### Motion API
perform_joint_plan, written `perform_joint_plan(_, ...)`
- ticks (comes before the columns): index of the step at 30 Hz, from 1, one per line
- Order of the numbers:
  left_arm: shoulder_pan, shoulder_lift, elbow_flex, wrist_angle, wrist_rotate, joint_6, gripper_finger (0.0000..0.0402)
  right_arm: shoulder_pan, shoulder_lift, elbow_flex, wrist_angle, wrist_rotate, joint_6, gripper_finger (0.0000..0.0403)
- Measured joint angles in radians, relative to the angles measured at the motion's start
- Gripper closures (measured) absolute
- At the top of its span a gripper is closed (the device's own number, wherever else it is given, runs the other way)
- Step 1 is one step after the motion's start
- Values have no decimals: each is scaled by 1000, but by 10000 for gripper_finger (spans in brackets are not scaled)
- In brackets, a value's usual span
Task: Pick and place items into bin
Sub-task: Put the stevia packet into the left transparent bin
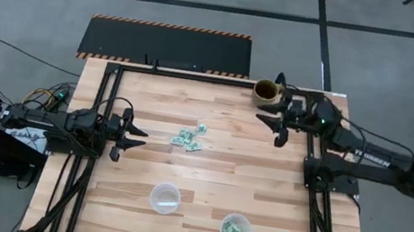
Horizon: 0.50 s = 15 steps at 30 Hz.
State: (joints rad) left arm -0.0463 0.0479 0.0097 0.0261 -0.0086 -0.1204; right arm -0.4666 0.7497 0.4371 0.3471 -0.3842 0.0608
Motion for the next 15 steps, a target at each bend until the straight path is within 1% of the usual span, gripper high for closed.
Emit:
perform_joint_plan(2,0,0,0,0,0,0,281,-32,-52,-85,58,-29,19,267)
perform_joint_plan(4,0,0,0,0,0,0,281,-59,-100,-150,138,-39,70,268)
perform_joint_plan(7,0,0,0,0,0,0,281,-91,-193,-207,219,-35,136,268)
perform_joint_plan(8,0,0,0,0,0,0,281,-99,-222,-215,210,-35,141,268)
perform_joint_plan(11,0,0,0,0,0,0,281,-110,-276,-222,110,-20,145,269)
perform_joint_plan(15,0,0,0,0,0,0,281,-101,-316,-245,22,83,208,267)
